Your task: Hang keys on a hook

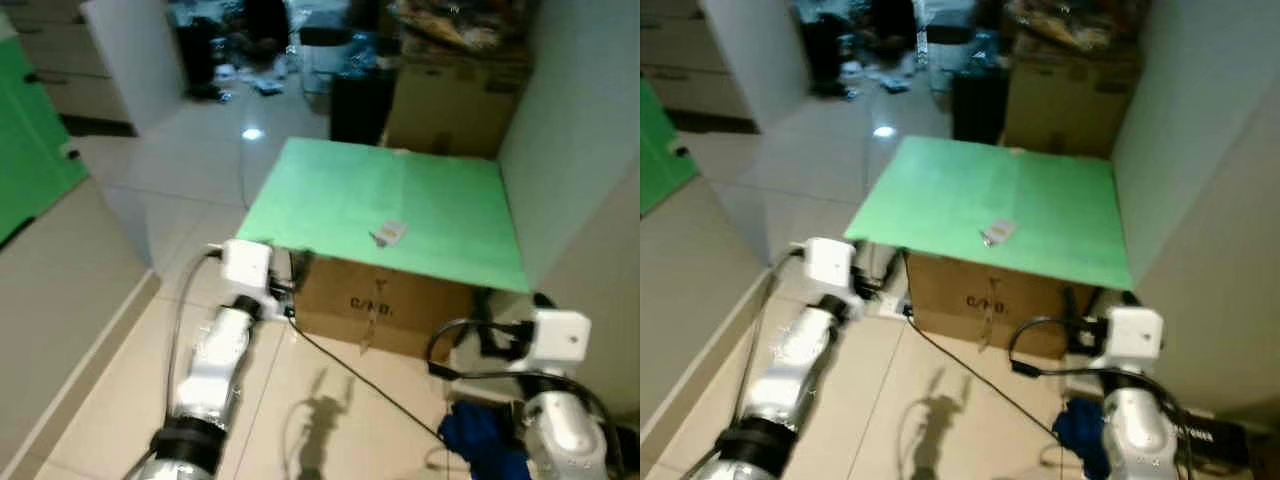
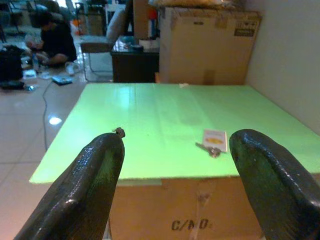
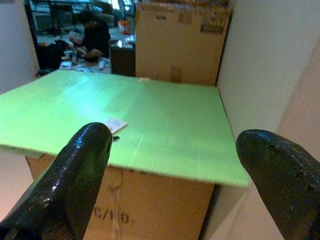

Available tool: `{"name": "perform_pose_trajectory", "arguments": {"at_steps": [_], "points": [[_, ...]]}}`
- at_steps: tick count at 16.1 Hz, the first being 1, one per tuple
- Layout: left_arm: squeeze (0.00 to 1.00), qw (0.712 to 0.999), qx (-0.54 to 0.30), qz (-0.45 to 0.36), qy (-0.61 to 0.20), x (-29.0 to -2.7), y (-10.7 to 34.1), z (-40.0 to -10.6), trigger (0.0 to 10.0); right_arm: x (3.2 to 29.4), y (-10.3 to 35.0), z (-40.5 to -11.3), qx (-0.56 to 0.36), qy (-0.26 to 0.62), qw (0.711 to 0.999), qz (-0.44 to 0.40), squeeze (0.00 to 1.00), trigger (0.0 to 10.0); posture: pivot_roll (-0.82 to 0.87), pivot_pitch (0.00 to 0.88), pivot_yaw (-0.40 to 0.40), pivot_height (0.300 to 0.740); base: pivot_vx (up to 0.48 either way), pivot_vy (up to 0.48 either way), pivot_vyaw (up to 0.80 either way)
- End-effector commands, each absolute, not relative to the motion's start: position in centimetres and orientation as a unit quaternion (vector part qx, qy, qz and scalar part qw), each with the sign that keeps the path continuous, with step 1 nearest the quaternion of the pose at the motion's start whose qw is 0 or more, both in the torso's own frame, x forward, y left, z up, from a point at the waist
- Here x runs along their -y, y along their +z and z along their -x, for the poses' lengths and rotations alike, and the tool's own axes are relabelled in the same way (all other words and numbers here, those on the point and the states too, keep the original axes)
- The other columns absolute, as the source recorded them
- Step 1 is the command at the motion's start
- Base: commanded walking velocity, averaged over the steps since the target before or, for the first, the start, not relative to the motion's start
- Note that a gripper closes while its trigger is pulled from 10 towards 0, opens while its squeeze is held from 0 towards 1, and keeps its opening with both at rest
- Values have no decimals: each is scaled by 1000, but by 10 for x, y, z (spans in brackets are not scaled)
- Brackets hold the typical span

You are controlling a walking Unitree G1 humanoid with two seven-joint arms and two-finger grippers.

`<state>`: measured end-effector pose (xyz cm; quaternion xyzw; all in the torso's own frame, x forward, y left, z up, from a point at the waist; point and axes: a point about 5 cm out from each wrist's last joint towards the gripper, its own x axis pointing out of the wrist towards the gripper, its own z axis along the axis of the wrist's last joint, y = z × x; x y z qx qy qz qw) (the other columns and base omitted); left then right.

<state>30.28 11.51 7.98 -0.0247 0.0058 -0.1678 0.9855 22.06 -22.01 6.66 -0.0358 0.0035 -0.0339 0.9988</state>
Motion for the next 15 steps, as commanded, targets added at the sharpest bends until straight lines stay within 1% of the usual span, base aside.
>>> {"name": "perform_pose_trajectory", "arguments": {"at_steps": [1, 3, 11, 15], "points": [[0, 989, -1, 17, -148, -131, 83, -304, 10000, 212, 68, -223, 3, -24, 999, 23, 1000, 10000, -134, 0, 40, 717, 480, 0, 0], [0, 990, 1, 37, -139, -130, 85, -307, 10000, 212, 69, -222, 3, -27, 999, 24, 1000, 10000, -136, 0, 43, 717, 480, 0, 0], [0, 989, 1, 33, -142, -130, 85, -306, 10000, 214, 66, -220, -3, -25, 999, 28, 1000, 10000, -140, 0, 48, 717, 480, 0, 0], [0, 984, 9, 20, -176, -120, 85, -301, 10000, 214, 63, -221, -4, -27, 999, 26, 1000, 10000, -144, 0, 48, 717, 480, 0, 0]]}}
